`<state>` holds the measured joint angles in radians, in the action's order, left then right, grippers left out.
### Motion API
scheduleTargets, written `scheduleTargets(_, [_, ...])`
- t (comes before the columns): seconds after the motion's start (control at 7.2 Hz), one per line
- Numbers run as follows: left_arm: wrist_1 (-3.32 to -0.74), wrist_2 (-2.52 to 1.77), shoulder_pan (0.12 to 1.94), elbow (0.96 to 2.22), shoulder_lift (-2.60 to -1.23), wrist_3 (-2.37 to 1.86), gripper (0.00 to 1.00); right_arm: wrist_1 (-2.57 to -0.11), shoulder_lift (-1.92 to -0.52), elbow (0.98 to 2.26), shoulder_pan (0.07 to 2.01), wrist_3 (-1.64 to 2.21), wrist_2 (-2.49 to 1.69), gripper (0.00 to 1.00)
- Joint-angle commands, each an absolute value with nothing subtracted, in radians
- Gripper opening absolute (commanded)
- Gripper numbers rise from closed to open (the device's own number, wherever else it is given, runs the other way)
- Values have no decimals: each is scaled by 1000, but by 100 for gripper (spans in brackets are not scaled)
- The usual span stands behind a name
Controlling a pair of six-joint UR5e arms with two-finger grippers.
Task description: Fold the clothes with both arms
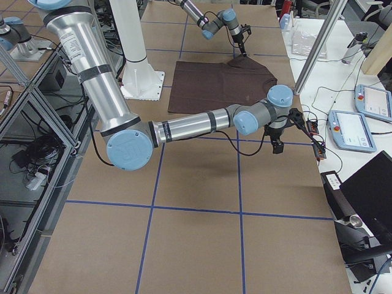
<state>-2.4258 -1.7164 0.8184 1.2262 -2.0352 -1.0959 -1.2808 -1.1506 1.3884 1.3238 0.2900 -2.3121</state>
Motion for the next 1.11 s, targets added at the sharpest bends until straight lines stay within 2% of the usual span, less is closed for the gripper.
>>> scheduleTargets(0.0, [-2424,-1713,815,1227,-2033,-1094,54,-1281,-1150,1388,1324,290,-2310,100])
scheduleTargets(0.56, [-2422,-1715,816,1229,-2032,-1051,51,-1281,-1152,1388,1324,290,-2307,100])
scheduleTargets(0.69, [-2422,-1715,815,1232,-2031,-1052,39,-1281,-1152,1388,1322,290,-2307,100])
scheduleTargets(0.83, [-2422,-1717,815,1233,-2031,-1052,8,-1281,-1152,1388,1324,290,-2307,100])
scheduleTargets(0.97, [-2422,-1715,815,1232,-2028,-1052,0,-1281,-1152,1388,1324,290,-2307,100])
